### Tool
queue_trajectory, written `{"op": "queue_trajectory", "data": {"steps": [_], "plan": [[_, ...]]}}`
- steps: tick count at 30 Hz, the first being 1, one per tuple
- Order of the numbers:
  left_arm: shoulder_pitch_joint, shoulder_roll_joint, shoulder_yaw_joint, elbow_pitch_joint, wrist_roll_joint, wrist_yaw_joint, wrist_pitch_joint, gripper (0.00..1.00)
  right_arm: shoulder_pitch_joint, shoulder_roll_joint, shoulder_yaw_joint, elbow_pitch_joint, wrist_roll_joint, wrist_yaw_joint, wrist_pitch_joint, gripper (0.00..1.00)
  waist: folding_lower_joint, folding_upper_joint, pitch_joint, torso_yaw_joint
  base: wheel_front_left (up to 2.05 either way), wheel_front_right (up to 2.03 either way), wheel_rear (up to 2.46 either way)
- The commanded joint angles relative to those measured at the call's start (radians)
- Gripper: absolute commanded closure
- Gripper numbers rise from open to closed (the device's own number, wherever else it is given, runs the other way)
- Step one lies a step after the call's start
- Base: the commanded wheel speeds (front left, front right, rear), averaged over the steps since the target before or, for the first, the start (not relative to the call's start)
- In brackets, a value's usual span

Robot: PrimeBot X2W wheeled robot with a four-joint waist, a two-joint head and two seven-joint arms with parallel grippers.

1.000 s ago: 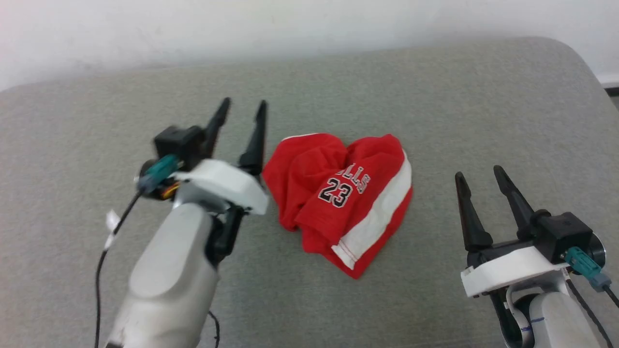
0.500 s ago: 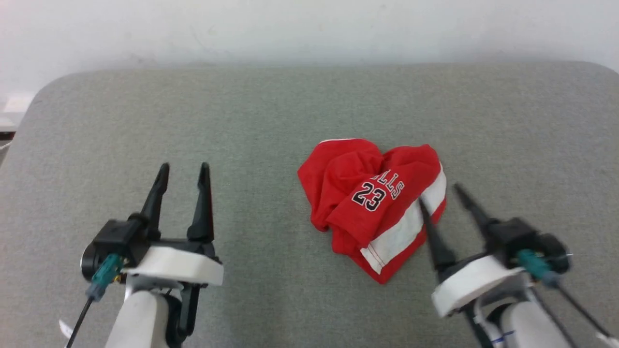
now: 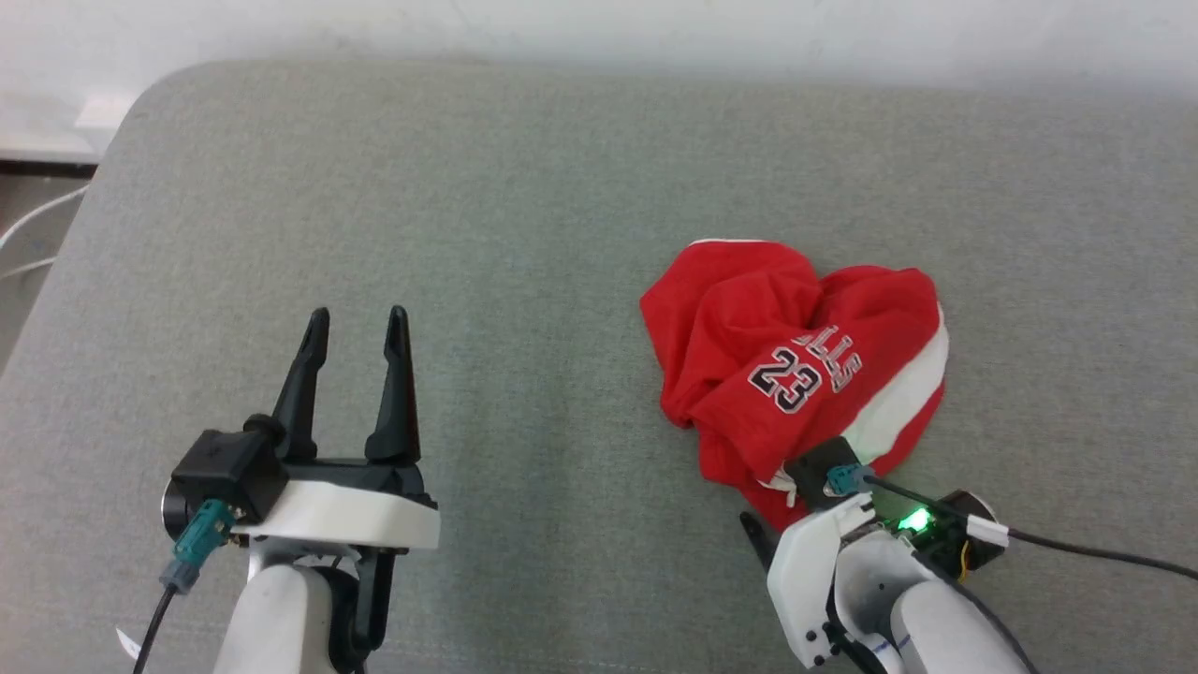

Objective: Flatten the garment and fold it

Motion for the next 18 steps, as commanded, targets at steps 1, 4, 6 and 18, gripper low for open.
{"op": "queue_trajectory", "data": {"steps": [1,4,6,18], "plan": [[-0.017,-0.004,0.003,-0.004,0.003,-0.011,-0.005,0.00,-0.016,-0.001,0.001,0.020,-0.012,-0.001,0.034,0.00,0.0000,-0.0001,0.030,0.032,0.00,0.00,0.00],[-0.021,-0.005,0.001,0.000,-0.003,-0.012,-0.005,0.00,-0.030,-0.001,0.017,0.047,0.003,-0.001,0.097,0.81,0.0000,-0.0001,0.038,0.044,0.00,0.00,0.00],[-0.021,-0.006,-0.004,0.003,-0.014,-0.009,-0.005,0.00,-0.033,-0.001,0.034,0.042,0.027,-0.001,0.114,1.00,0.0000,-0.0001,0.037,0.047,0.00,0.00,0.00],[-0.014,-0.006,0.002,0.017,-0.013,0.001,-0.005,0.00,-0.184,-0.001,0.200,-0.230,0.189,-0.001,0.021,1.00,0.0000,-0.0001,-0.003,0.016,0.00,0.00,0.00]]}}
